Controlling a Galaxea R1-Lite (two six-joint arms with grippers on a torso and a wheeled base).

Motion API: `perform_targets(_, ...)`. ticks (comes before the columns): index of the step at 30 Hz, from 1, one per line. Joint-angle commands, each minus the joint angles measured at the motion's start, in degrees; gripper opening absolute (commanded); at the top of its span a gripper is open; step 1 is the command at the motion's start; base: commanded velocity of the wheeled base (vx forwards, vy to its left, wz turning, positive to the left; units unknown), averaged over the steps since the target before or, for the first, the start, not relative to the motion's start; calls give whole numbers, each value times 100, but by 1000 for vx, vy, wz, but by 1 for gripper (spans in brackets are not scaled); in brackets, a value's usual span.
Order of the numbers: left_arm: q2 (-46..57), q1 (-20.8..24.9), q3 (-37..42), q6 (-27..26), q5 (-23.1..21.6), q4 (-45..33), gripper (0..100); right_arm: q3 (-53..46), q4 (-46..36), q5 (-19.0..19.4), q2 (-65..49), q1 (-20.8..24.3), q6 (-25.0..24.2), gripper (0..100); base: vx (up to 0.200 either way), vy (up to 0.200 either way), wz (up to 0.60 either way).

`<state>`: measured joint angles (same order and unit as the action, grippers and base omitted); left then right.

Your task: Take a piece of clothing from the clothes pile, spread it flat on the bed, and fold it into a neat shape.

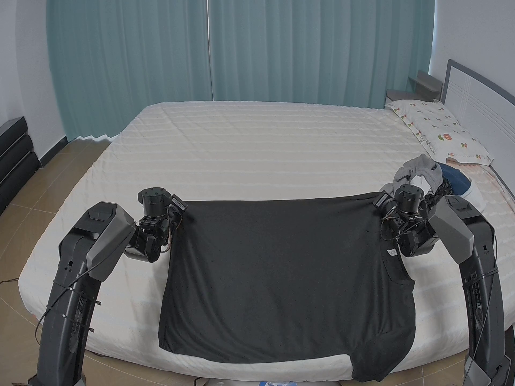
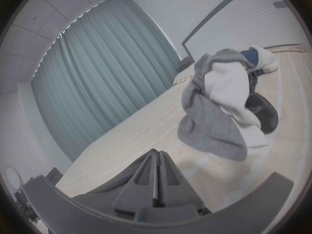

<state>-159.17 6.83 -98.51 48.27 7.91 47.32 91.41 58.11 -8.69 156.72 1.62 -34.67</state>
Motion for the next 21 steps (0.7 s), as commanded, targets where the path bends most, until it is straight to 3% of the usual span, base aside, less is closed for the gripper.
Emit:
perform_targets(1, -17, 29, -10, -73, 9, 146, 0, 264, 95, -124, 201, -30, 22, 0, 0, 0, 0)
perform_targets(12, -386, 64, -160, -477, 9, 154, 0, 334, 104, -133, 403, -57, 250, 0, 0, 0, 0)
perform_targets(21, -430, 73, -160, -494, 9, 102, 0, 325, 51, -133, 544, -48, 444, 0, 0, 0, 0)
